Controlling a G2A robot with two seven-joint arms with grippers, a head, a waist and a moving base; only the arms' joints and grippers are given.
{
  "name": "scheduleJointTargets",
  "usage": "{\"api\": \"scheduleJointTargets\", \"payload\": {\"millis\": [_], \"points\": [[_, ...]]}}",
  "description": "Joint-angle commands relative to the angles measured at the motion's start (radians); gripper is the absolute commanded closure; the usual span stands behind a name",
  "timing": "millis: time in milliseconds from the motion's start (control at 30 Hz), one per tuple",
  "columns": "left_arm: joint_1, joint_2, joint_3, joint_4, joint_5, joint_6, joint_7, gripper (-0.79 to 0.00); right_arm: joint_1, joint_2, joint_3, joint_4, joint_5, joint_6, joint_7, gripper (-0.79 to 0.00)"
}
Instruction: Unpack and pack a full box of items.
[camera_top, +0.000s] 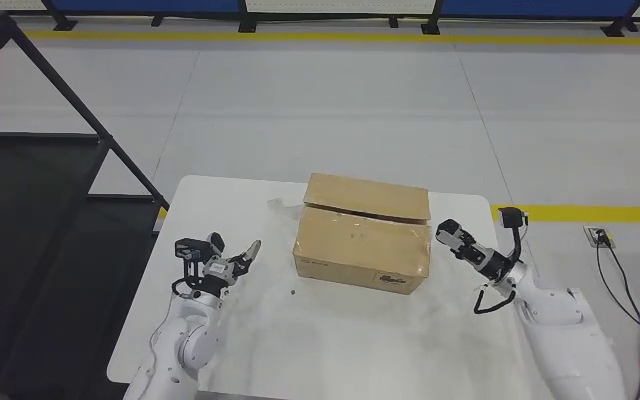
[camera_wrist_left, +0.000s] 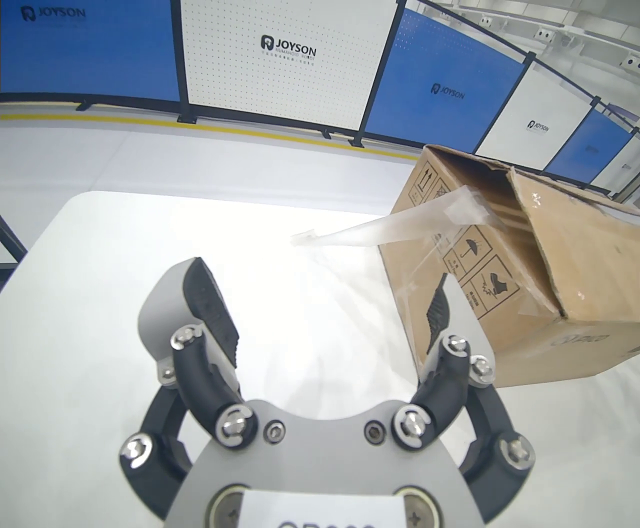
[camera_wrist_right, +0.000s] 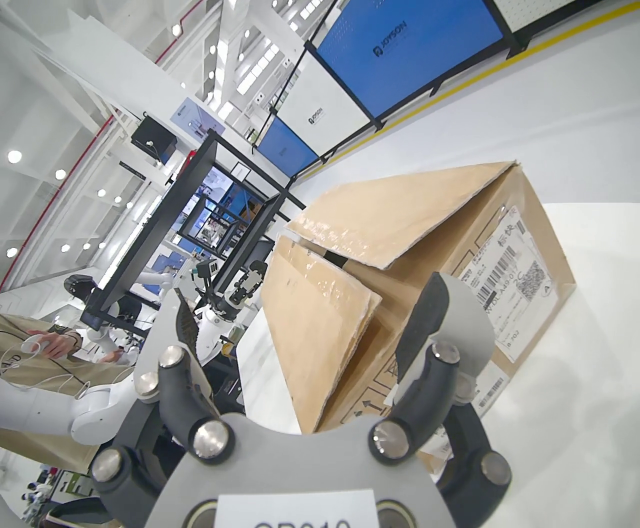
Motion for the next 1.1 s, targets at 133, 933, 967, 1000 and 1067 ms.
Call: {"api": "scheduleJointTargets", "payload": {"millis": [133, 933, 967, 1000, 1067], "points": [[0.011, 0.001, -0.006, -0.014, -0.003, 0.002, 0.000, -0.785, 0.034, 0.004, -0.034, 0.034, 0.052, 0.007, 0.079, -0.776], [0.021, 0.002, -0.016, -0.006, -0.009, -0.001, 0.007, -0.785, 0.015, 0.023, -0.109, -0.015, 0.081, -0.015, 0.129, -0.089], [0.021, 0.002, -0.016, -0.006, -0.009, -0.002, 0.007, -0.785, 0.015, 0.023, -0.113, -0.016, 0.079, -0.017, 0.126, -0.037], [0.021, 0.002, -0.017, -0.006, -0.009, -0.002, 0.007, -0.785, 0.013, 0.023, -0.117, -0.017, 0.077, -0.019, 0.123, 0.000], [0.020, 0.002, -0.017, -0.006, -0.009, -0.002, 0.006, -0.785, 0.010, 0.024, -0.126, -0.021, 0.071, -0.024, 0.118, 0.000]]}}
